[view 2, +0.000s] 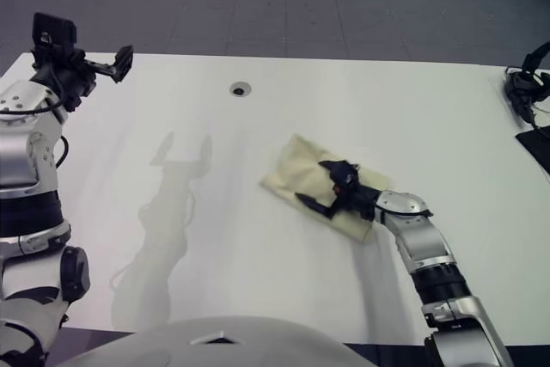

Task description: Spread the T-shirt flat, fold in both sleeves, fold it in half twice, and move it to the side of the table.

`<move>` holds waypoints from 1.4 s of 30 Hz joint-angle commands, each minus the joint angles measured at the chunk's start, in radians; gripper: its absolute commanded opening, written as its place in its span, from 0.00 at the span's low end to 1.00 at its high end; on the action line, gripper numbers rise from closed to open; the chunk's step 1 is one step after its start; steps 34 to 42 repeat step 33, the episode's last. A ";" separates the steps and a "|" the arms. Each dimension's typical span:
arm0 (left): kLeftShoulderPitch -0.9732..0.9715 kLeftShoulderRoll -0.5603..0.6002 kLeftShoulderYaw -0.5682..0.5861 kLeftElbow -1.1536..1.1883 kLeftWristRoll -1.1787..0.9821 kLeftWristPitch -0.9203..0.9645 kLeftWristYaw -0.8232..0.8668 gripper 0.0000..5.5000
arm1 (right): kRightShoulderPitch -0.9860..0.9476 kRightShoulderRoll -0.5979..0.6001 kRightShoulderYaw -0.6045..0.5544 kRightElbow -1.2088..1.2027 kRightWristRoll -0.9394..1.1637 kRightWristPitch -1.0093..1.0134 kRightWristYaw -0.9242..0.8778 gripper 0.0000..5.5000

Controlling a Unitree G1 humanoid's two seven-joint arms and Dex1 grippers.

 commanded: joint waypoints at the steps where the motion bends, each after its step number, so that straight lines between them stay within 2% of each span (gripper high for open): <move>1: 0.103 -0.117 0.051 -0.136 -0.030 0.082 0.118 0.98 | 0.048 0.012 -0.176 0.399 -0.054 0.129 -0.356 0.98; 5: 0.135 -0.194 0.026 -0.200 -0.018 0.111 0.189 0.98 | 0.019 0.049 -0.222 0.293 -0.052 0.135 -0.456 0.98; 8: 0.139 -0.201 0.000 -0.226 -0.002 0.109 0.218 0.98 | -0.037 0.084 -0.296 -0.107 0.005 0.182 -0.577 0.98; 10: 0.156 -0.206 -0.001 -0.256 0.012 0.094 0.245 0.98 | -0.144 0.123 -0.259 -0.330 0.020 0.275 -0.623 0.98; 12: 0.182 -0.209 -0.032 -0.242 0.034 0.055 0.259 0.98 | -0.207 0.190 -0.190 -0.426 0.007 0.351 -0.653 0.98; 15: 0.204 -0.234 -0.058 -0.199 0.023 0.027 0.261 0.98 | -0.205 0.270 -0.141 -0.401 -0.044 0.385 -0.699 0.98; 19: 0.227 -0.242 -0.081 -0.172 0.008 -0.012 0.239 0.98 | -0.204 0.317 -0.153 -0.398 -0.072 0.434 -0.725 0.98; 42: 0.275 -0.260 -0.117 -0.221 0.046 -0.039 0.302 0.98 | -0.254 0.355 -0.148 -0.316 -0.136 0.432 -0.665 0.98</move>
